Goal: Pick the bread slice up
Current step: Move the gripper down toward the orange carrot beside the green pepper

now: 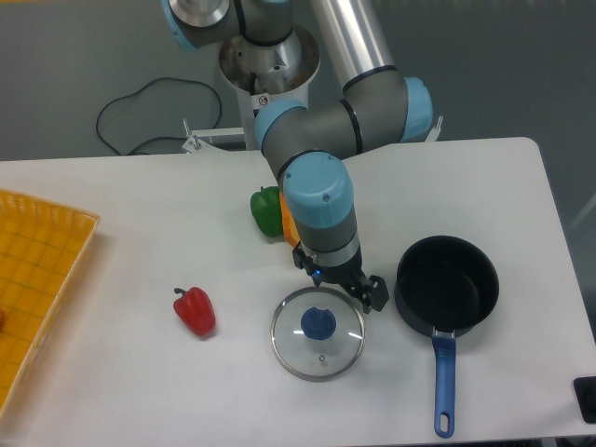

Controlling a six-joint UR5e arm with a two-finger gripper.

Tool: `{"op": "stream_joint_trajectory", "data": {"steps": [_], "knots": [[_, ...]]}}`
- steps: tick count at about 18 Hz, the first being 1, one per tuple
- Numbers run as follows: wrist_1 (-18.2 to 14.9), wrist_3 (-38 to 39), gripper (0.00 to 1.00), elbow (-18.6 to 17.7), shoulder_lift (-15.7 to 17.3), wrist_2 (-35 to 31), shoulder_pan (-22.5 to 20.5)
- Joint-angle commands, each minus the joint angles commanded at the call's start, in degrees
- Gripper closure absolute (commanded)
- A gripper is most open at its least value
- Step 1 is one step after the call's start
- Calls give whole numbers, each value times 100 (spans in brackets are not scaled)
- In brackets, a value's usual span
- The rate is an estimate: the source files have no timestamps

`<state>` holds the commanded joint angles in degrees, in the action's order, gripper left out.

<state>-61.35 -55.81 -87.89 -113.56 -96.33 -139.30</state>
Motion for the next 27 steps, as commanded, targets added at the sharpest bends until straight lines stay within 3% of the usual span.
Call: {"op": "stream_joint_trajectory", "data": {"steps": [5,10,18,23,27], "knots": [[0,17,0,-70,18,35,-18],[88,158,0,-597,184,18,-123],[97,913,0,-826,229,0,-115],[62,993,0,-905,422,-17,-114],[-9,1809,0,-1046,606,-26,-88]]}}
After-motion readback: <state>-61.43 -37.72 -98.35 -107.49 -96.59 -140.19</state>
